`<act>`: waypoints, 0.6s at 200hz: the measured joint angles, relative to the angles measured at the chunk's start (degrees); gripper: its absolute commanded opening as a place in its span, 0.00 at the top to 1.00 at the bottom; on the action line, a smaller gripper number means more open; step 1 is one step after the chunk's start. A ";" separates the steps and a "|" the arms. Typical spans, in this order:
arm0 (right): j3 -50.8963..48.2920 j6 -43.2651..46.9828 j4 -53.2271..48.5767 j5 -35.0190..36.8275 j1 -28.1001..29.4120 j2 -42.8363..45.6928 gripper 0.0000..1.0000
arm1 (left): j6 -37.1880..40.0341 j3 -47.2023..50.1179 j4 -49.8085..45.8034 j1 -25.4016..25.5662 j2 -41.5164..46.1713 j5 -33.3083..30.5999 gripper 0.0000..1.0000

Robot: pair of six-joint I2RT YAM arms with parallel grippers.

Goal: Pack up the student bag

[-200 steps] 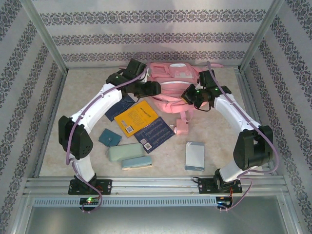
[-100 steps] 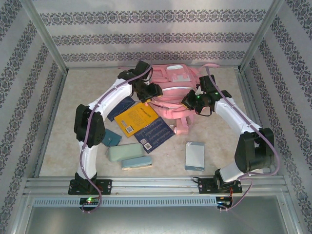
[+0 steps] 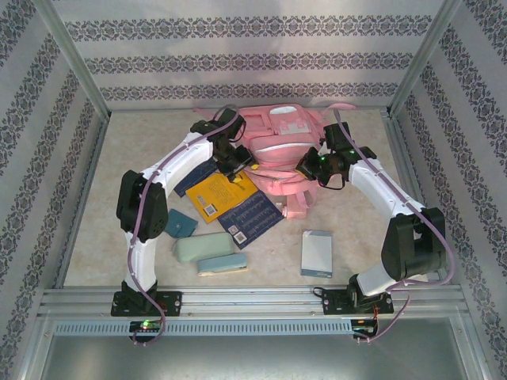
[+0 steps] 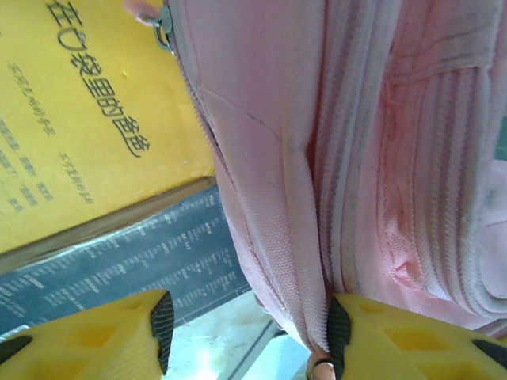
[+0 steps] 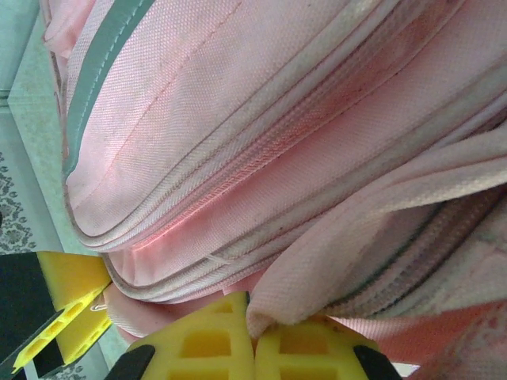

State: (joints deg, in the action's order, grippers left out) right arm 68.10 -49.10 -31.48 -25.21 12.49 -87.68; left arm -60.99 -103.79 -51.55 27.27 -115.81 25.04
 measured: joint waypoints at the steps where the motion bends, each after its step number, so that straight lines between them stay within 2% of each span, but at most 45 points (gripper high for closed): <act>1: 0.02 0.00 0.00 0.02 0.00 0.00 1.00 | -0.07 0.04 0.07 0.00 0.00 0.04 0.44; 44: 0.00 0.04 0.20 0.98 -0.02 0.00 1.00 | -4.96 0.92 3.17 -0.02 0.00 1.99 0.44; 65: -0.04 0.04 0.92 1.40 -0.02 0.00 1.00 | -7.06 0.92 4.74 -0.02 -0.02 2.19 0.48; 120: -0.96 0.02 2.64 1.62 0.00 0.00 1.00 | -10.67 0.50 8.33 -0.28 -1.20 3.17 0.73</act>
State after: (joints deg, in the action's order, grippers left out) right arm 67.13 -49.08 -28.84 -23.59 12.49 -87.68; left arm -71.66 -103.28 -43.22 26.98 -117.01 28.21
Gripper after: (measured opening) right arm 0.066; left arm 0.308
